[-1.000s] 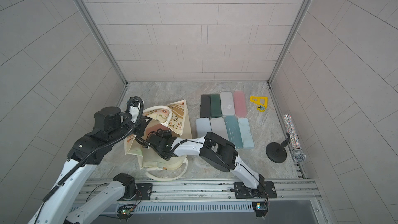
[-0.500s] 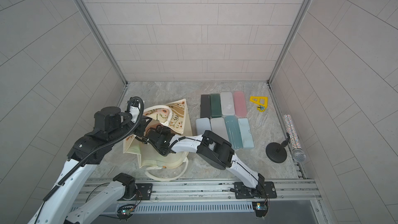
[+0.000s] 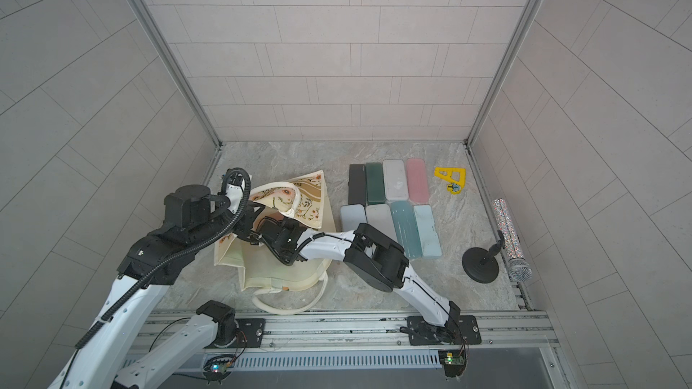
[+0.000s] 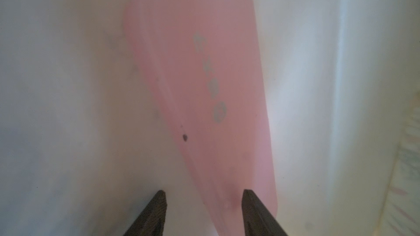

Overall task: Take out the pencil case from the canvas bag
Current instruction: Pick up the pencil case from the canvas bag.

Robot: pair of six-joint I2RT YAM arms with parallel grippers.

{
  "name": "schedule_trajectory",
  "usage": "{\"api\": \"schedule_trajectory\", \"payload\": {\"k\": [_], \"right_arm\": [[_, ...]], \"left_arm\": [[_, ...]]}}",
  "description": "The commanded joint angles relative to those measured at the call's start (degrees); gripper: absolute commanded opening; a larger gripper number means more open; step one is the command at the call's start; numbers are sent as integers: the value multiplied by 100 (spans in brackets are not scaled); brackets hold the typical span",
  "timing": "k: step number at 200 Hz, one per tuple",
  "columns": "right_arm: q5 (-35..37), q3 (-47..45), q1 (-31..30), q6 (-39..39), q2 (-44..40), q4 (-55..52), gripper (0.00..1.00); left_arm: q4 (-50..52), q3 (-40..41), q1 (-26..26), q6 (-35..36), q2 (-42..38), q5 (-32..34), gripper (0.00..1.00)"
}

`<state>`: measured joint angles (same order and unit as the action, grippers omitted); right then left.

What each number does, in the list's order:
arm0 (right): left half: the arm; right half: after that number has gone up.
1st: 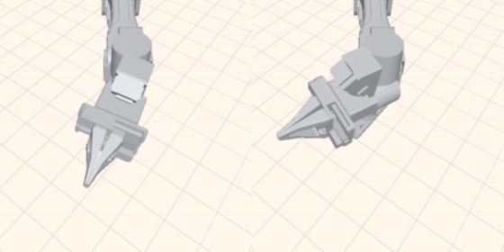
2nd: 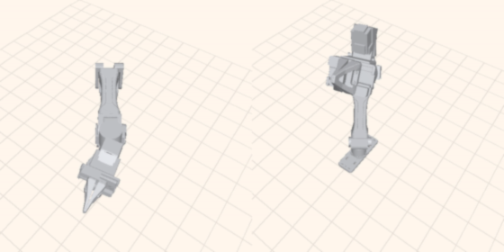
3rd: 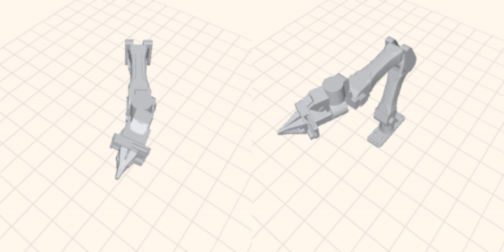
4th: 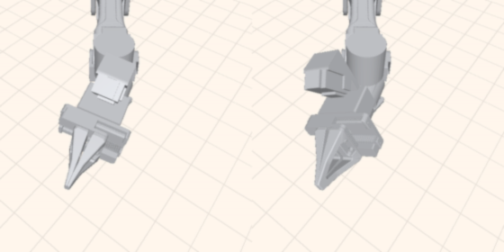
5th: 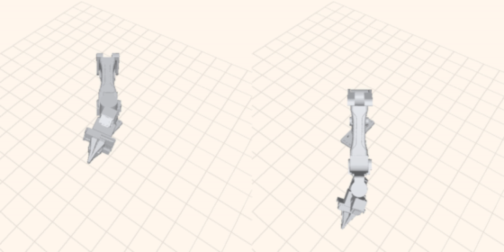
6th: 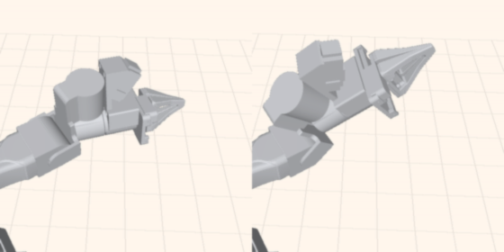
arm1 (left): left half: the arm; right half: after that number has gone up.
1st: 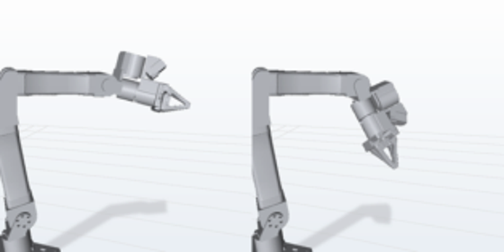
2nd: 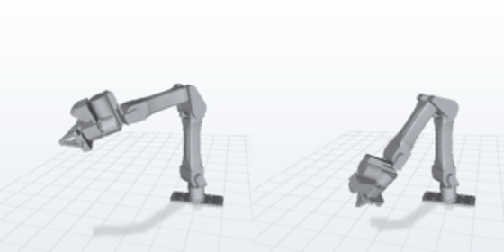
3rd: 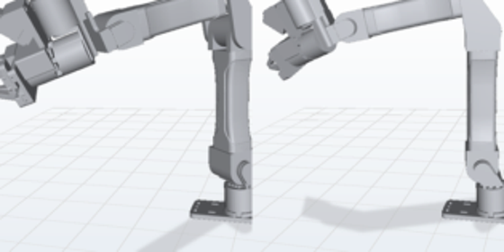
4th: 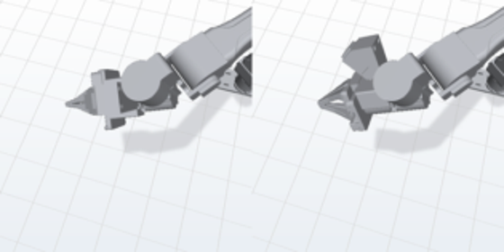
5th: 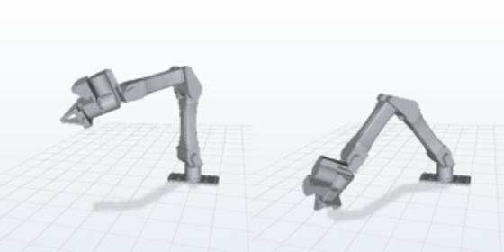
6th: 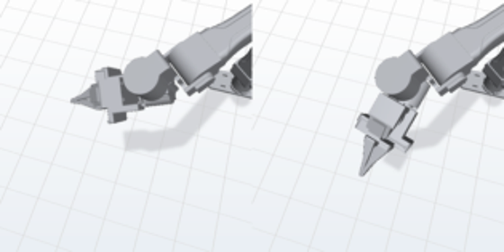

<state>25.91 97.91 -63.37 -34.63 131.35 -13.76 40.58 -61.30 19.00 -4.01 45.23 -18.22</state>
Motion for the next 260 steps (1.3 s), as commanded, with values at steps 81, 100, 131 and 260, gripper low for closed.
{"api": "schedule_trajectory", "payload": {"k": [81,100,131,260], "right_arm": [[799,-315,71,-12,-371,829,59],[635,-287,71,-240,-318,705,68],[474,-108,79,-357,-98,371,72],[1296,-459,89,-624,-124,1725,53]], "left_arm": [[-375,-162,17,23,49,-507,0],[-399,-160,16,30,47,-547,0],[-416,-161,16,31,39,-704,0],[-428,-139,24,50,7,-777,0]]}}
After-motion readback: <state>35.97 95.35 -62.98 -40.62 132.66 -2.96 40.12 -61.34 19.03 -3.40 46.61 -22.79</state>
